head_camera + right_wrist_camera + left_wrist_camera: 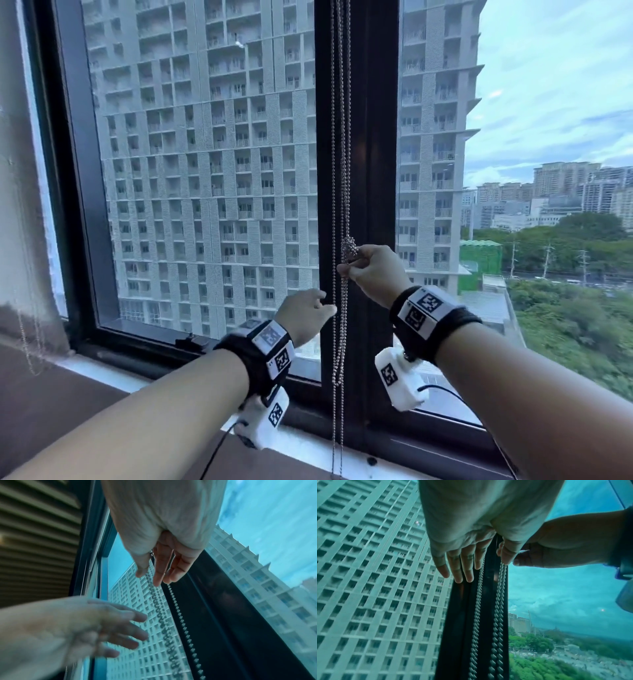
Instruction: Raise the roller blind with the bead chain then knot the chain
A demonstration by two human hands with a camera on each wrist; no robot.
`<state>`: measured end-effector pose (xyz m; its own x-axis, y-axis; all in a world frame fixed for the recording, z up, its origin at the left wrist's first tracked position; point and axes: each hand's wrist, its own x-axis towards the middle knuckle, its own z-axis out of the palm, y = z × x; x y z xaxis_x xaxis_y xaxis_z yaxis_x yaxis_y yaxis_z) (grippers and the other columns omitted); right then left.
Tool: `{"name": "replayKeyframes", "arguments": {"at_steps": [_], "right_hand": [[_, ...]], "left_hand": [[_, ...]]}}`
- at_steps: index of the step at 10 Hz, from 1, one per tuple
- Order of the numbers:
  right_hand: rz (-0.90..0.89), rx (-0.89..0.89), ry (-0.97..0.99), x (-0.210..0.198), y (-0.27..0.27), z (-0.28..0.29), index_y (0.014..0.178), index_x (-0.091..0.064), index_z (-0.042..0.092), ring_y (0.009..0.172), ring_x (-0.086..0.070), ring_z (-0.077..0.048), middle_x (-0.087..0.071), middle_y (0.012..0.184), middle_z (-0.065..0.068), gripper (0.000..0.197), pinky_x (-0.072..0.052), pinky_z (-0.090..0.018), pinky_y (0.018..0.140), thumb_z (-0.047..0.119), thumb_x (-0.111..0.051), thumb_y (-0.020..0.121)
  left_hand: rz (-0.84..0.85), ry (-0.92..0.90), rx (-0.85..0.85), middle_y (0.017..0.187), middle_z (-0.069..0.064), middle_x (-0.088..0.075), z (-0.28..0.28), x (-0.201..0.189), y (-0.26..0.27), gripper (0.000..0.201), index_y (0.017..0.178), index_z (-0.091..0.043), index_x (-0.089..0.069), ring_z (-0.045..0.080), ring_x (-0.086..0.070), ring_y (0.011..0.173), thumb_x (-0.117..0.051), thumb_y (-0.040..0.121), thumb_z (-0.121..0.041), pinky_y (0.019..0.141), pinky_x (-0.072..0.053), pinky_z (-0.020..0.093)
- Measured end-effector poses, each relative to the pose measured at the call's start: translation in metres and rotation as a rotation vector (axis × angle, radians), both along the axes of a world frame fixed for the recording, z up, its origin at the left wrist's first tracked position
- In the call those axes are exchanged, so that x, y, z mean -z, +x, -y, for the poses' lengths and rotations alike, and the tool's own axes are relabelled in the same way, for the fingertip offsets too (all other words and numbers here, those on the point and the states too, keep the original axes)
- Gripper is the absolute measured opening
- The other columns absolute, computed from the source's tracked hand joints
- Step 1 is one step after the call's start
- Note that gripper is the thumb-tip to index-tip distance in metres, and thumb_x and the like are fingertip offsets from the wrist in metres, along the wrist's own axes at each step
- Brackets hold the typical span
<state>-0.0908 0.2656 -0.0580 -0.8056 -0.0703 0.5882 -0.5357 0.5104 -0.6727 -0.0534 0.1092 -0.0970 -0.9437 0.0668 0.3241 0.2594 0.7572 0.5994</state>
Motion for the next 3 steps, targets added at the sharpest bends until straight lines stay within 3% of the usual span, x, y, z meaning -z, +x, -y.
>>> {"name": "replayKeyframes", "arguments": {"at_steps": [1, 2, 3], "right_hand": [[0.029, 0.061, 0.257, -0.014, 0.004, -0.009, 0.100, -0.069, 0.008, 0.081, -0.067, -0.015, -0.073, 0.092, -0.005, 0.054, -0.057, -0.030, 0.074, 0.052, -0.081, 0.071], [0.118, 0.227, 0.624, -0.032, 0.012, -0.017, 0.120, -0.061, 0.008, 0.103, -0.065, -0.022, -0.068, 0.113, -0.006, 0.082, -0.056, -0.039, 0.089, 0.070, -0.073, 0.066], [0.175, 0.334, 0.804, -0.057, 0.022, -0.026, 0.123, -0.059, 0.008, 0.109, -0.063, -0.026, -0.066, 0.120, -0.008, 0.080, -0.055, -0.038, 0.088, 0.070, -0.068, 0.072]], "left_hand": [[0.008, -0.134, -0.040, 0.139, 0.007, -0.053, 0.011, -0.023, -0.005, 0.060, 0.142, -0.019, -0.041, 0.026, -0.054, 0.121, -0.050, 0.090, -0.048, 0.103, -0.043, 0.043], [-0.038, -0.336, -0.084, 0.146, 0.008, -0.047, 0.021, -0.049, -0.003, 0.069, 0.145, -0.019, -0.034, 0.028, -0.050, 0.127, -0.048, 0.089, -0.055, 0.104, -0.042, 0.044], [-0.079, -0.435, -0.129, 0.149, 0.011, -0.044, 0.033, -0.078, 0.000, 0.078, 0.148, -0.016, -0.028, 0.030, -0.048, 0.130, -0.045, 0.087, -0.062, 0.104, -0.042, 0.043]]}}
